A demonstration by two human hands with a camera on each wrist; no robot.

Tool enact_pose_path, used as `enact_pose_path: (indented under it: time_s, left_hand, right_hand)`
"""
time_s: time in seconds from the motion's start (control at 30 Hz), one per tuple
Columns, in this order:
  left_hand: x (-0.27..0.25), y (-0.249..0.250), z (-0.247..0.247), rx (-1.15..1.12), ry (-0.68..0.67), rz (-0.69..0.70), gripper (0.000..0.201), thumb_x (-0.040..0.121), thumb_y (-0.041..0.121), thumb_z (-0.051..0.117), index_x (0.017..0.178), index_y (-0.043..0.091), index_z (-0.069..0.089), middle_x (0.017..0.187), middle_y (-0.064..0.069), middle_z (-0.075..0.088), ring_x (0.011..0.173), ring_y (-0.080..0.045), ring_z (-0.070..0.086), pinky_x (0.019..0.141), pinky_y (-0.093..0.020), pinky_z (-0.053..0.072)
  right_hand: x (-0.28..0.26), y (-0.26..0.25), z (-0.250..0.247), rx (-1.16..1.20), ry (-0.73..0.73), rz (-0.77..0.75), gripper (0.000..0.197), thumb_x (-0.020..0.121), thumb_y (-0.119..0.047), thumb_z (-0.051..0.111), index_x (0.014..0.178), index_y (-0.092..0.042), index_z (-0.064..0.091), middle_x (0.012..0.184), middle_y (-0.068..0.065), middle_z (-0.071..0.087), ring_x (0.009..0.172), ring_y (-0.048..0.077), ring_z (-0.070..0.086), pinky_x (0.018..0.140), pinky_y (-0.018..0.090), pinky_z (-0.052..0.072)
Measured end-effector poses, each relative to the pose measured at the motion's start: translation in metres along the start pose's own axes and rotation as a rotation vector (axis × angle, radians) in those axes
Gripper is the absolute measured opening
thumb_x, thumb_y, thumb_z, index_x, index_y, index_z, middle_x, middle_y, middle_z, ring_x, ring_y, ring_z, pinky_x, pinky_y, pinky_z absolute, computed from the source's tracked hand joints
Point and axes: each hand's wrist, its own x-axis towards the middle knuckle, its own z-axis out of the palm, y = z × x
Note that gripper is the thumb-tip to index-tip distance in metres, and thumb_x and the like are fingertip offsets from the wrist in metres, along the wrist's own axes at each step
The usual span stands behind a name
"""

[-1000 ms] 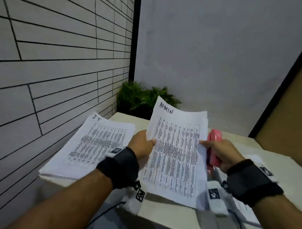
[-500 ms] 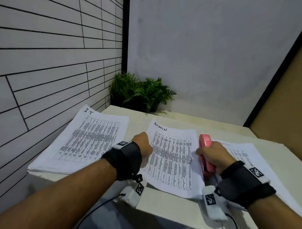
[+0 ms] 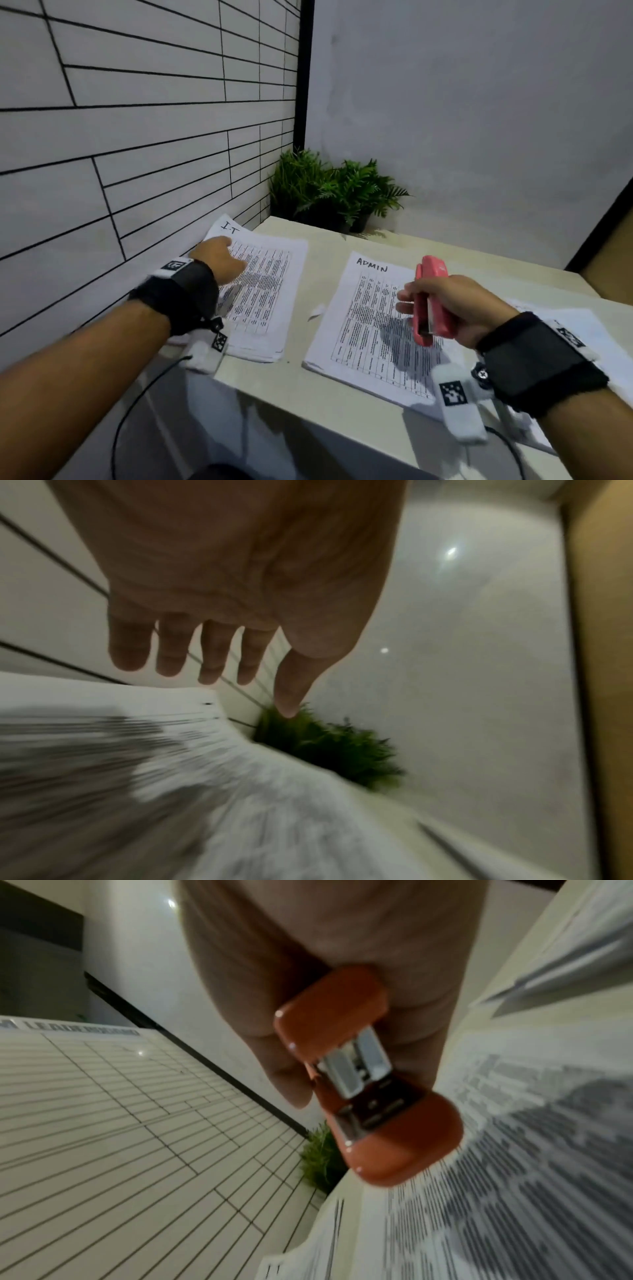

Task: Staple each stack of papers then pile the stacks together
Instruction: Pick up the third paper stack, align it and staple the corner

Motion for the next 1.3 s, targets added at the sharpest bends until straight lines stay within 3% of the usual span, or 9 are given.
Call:
enact_pose_path:
  time_s: [0.1,0.2,0.37,0.6,0.83,1.0,1.1,1.23,1.3]
  left_hand:
    - [0.004,-0.026,-0.004,0.151,-0.086,-0.099,0.050,0.081,0.031,0.070,0.119,0.002,0.058,0.120,-0.017,0.063,0.103,-0.031,0.059,0.083,-0.031,0.046]
    - [0.009,-0.036,-0.003,0.235,-0.118,-0.119,0.048,0.069,0.034,0.080,0.103,0.004,0.066,0.095,-0.013,0.068,0.085,-0.027,0.064,0.073,-0.028,0.050]
    - [0.012,-0.044,0.000,0.303,-0.170,-0.099,0.053,0.050,0.050,0.085,0.085,0.014,0.069,0.073,-0.001,0.072,0.066,-0.018,0.067,0.067,-0.027,0.058]
    - [0.006,-0.040,-0.002,0.288,-0.223,-0.102,0.049,0.049,0.048,0.088,0.074,0.015,0.062,0.075,-0.002,0.068,0.071,-0.020,0.067,0.067,-0.024,0.054]
    - [0.007,-0.049,-0.002,0.037,-0.165,-0.125,0.049,0.071,0.034,0.080,0.102,0.000,0.063,0.098,-0.014,0.070,0.091,-0.031,0.068,0.083,-0.036,0.056]
    - [0.015,-0.061,-0.007,-0.250,-0.136,-0.130,0.025,0.075,0.015,0.079,0.094,0.004,0.067,0.088,-0.017,0.073,0.085,-0.035,0.070,0.082,-0.051,0.057]
    - [0.013,-0.065,-0.021,-0.411,-0.123,-0.082,0.018,0.075,0.015,0.077,0.090,0.010,0.070,0.086,-0.014,0.076,0.082,-0.034,0.072,0.082,-0.055,0.056]
    - [-0.004,-0.052,-0.048,-0.492,-0.074,0.104,0.006,0.086,0.012,0.067,0.092,0.014,0.066,0.080,-0.001,0.071,0.071,-0.013,0.067,0.062,-0.028,0.054]
    - [-0.013,-0.043,-0.058,-0.532,-0.018,0.228,0.009,0.087,0.011,0.065,0.092,0.018,0.063,0.080,0.007,0.067,0.071,-0.008,0.064,0.061,-0.022,0.055]
  right_hand:
    - [0.005,0.004,0.027,-0.019,-0.076,0.053,0.025,0.085,-0.006,0.066,0.107,0.002,0.057,0.100,0.019,0.072,0.097,0.035,0.071,0.087,0.049,0.056]
    - [0.011,0.003,0.054,0.027,-0.138,0.092,0.025,0.088,-0.006,0.064,0.109,0.003,0.053,0.095,0.020,0.069,0.090,0.037,0.068,0.091,0.052,0.054]
    - [0.015,-0.002,0.092,0.063,-0.237,0.153,0.034,0.088,-0.004,0.063,0.117,0.003,0.047,0.098,0.022,0.060,0.077,0.034,0.065,0.059,0.040,0.060]
    - [0.017,0.009,0.128,0.092,-0.311,0.256,0.024,0.087,-0.001,0.061,0.106,0.000,0.048,0.088,0.021,0.057,0.077,0.037,0.065,0.085,0.049,0.054]
    - [0.020,0.009,0.129,0.051,-0.282,0.243,0.016,0.089,-0.003,0.058,0.102,0.000,0.050,0.096,0.022,0.059,0.081,0.033,0.067,0.081,0.047,0.052]
    - [0.015,0.010,0.126,0.089,-0.314,0.253,0.022,0.086,-0.001,0.061,0.105,0.002,0.050,0.094,0.023,0.059,0.079,0.035,0.066,0.077,0.045,0.054]
    - [0.014,0.007,0.124,-0.103,-0.171,0.070,0.026,0.086,-0.011,0.067,0.104,0.000,0.052,0.084,0.015,0.059,0.067,0.027,0.062,0.061,0.034,0.055]
    - [0.017,-0.010,0.124,-0.058,0.015,-0.265,0.025,0.087,-0.024,0.069,0.092,-0.006,0.053,0.076,0.006,0.049,0.065,0.022,0.053,0.059,0.033,0.053]
    - [0.014,-0.024,0.127,0.045,0.070,-0.376,0.022,0.088,-0.023,0.069,0.092,-0.009,0.053,0.077,0.005,0.049,0.068,0.019,0.051,0.058,0.030,0.050]
